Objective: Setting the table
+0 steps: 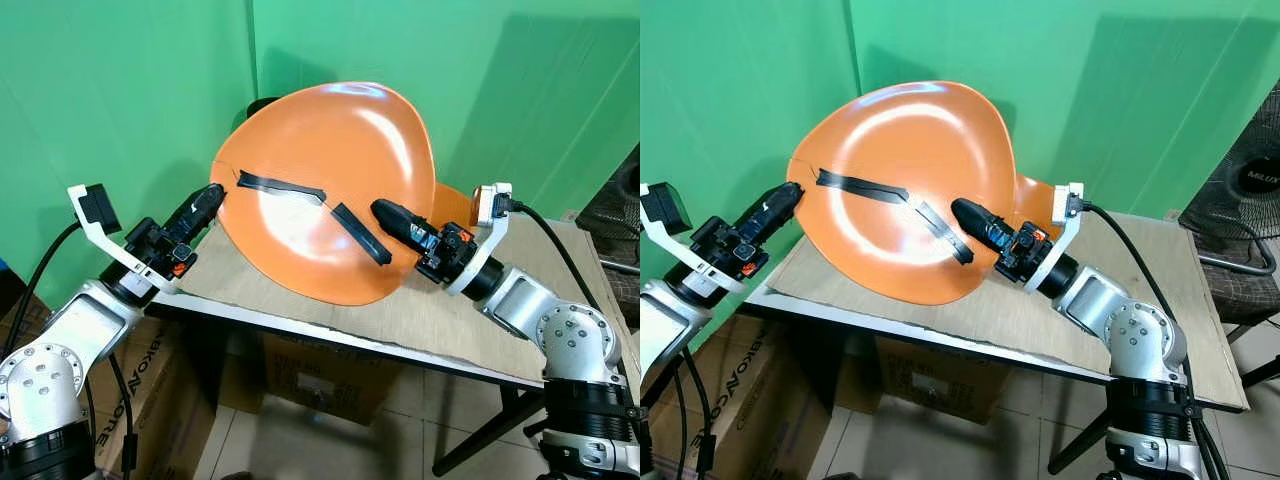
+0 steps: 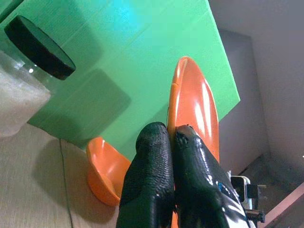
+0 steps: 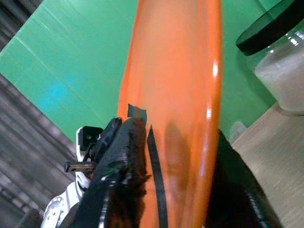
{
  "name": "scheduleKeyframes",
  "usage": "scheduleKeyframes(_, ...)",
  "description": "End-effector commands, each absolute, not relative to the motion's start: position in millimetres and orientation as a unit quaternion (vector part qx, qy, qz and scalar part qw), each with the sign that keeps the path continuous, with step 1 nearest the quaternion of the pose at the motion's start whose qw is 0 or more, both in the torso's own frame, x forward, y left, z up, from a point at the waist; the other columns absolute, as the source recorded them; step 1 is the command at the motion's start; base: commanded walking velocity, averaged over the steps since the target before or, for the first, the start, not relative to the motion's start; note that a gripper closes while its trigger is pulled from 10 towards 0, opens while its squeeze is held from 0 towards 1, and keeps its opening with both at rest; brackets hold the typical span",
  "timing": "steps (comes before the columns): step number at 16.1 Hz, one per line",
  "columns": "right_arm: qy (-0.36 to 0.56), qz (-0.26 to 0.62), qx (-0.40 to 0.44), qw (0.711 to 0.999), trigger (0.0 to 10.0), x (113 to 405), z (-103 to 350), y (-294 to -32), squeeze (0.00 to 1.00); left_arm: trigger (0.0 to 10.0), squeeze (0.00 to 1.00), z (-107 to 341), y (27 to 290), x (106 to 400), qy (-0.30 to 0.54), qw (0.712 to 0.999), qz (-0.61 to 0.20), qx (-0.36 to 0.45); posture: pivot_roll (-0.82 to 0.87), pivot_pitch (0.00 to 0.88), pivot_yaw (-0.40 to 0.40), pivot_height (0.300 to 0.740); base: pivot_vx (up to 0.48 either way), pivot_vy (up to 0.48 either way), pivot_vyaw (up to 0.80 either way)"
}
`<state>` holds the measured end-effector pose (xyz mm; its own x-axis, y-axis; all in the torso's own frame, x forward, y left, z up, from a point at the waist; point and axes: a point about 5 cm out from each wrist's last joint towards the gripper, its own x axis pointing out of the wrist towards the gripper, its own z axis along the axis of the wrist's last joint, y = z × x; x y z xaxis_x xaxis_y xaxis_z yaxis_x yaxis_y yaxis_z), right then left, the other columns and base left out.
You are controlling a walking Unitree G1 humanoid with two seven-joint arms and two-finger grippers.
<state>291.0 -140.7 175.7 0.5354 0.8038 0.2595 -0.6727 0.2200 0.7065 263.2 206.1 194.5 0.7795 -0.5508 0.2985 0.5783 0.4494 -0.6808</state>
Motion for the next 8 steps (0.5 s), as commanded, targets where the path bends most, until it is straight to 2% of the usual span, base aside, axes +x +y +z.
scheduleKeyframes(1,0.068,0.485,0.401,0.775,0.0,288.2,181.7,-140.8,0.00,0.0,0.00,204.4,199.1,265.1,-0.032,0.840,-0.363,-0.402,-0.06,0.000,-0.050,0.740,0.000,0.000,0.00)
scheduleKeyframes(4,0.069,0.484,0.399,0.776,0.0,288.1,181.4,-140.4,0.00,0.0,0.00,206.0,197.6,264.9,-0.031,0.842,-0.366,-0.394,-0.05,0.000,-0.051,0.740,0.000,0.000,0.00)
scheduleKeyframes(6,0.069,0.483,0.398,0.777,0.0,288.3,181.0,-140.5,0.00,2.4,0.00,207.8,195.9,264.2,-0.032,0.846,-0.370,-0.383,-0.05,0.000,-0.050,0.740,0.000,0.000,0.00)
scheduleKeyframes(7,0.069,0.483,0.397,0.777,0.0,288.3,180.9,-140.4,0.00,4.9,0.00,208.2,194.7,264.0,-0.030,0.849,-0.372,-0.374,-0.05,0.000,-0.050,0.740,0.000,0.000,0.00)
scheduleKeyframes(8,0.068,0.483,0.397,0.778,0.0,288.1,180.6,-140.3,0.00,10.0,0.00,208.8,193.2,263.4,-0.028,0.853,-0.375,-0.362,-0.05,0.000,-0.049,0.740,0.000,0.000,0.00)
